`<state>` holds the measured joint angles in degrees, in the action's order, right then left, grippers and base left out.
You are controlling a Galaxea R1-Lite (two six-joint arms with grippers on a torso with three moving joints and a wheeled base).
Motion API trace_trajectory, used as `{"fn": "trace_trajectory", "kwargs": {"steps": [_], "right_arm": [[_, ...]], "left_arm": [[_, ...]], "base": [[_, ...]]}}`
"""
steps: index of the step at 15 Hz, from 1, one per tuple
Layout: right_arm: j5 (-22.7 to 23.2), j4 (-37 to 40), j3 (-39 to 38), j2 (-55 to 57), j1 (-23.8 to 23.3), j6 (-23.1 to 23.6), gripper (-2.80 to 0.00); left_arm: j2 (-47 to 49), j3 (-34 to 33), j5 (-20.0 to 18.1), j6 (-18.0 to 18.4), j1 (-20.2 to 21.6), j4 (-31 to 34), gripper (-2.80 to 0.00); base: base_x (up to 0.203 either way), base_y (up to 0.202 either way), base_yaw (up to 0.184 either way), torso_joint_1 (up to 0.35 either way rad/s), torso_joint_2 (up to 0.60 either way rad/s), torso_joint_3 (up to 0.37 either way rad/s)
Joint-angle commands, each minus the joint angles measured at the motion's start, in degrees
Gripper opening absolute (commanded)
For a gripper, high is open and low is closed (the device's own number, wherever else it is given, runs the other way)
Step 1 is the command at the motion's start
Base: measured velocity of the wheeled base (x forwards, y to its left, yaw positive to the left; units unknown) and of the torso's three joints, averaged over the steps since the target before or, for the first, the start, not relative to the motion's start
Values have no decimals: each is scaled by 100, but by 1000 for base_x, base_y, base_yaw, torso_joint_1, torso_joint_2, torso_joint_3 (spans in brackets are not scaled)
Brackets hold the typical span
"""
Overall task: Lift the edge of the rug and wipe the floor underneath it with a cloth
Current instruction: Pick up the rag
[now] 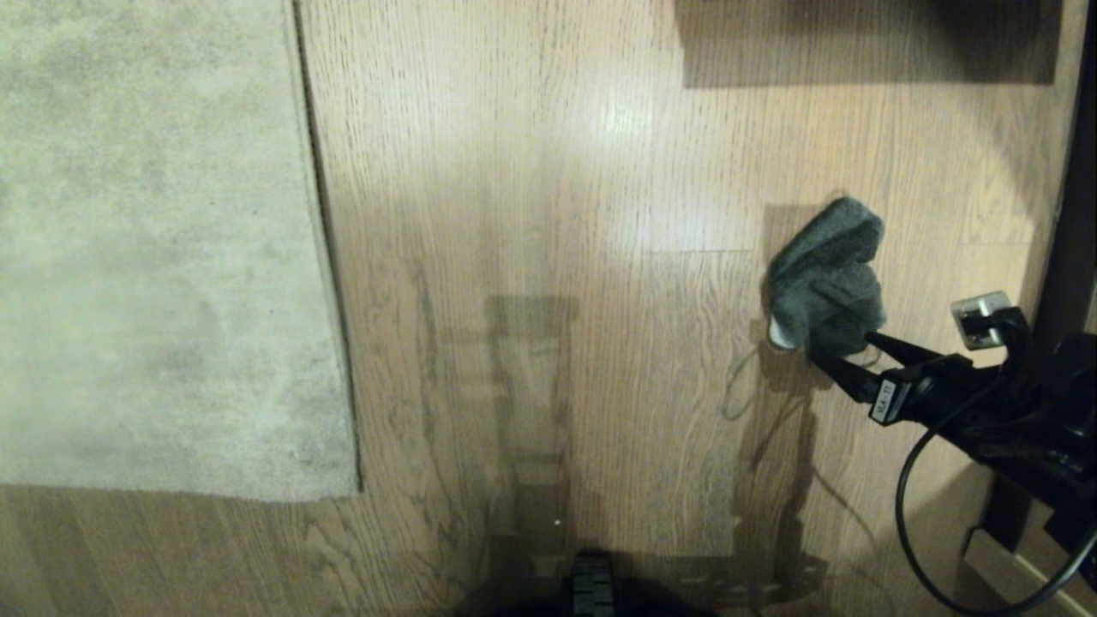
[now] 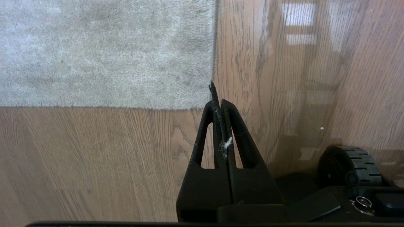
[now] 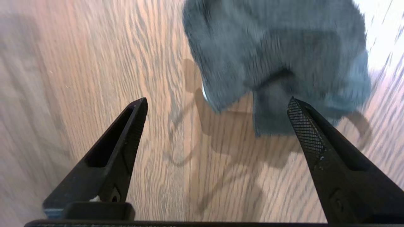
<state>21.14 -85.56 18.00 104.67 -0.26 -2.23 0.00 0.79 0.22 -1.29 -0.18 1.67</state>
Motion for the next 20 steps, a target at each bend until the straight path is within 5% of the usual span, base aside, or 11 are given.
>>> {"fn": "trace_trajectory", "kwargs": {"steps": [1, 10, 20], "right_arm": [[15, -57, 104, -67, 25, -5, 0], [-31, -63, 586, 89, -206, 423, 0], [-5, -356, 1649, 615, -466, 399, 0]], "left_arm": [[0, 0, 4, -3, 1, 0, -280], [0, 0, 4, -3, 1, 0, -280], [0, 0, 4, -3, 1, 0, -280]], "base": [[0, 0, 0, 0, 0, 0], [0, 0, 0, 0, 0, 0], [0, 0, 0, 0, 0, 0]]}}
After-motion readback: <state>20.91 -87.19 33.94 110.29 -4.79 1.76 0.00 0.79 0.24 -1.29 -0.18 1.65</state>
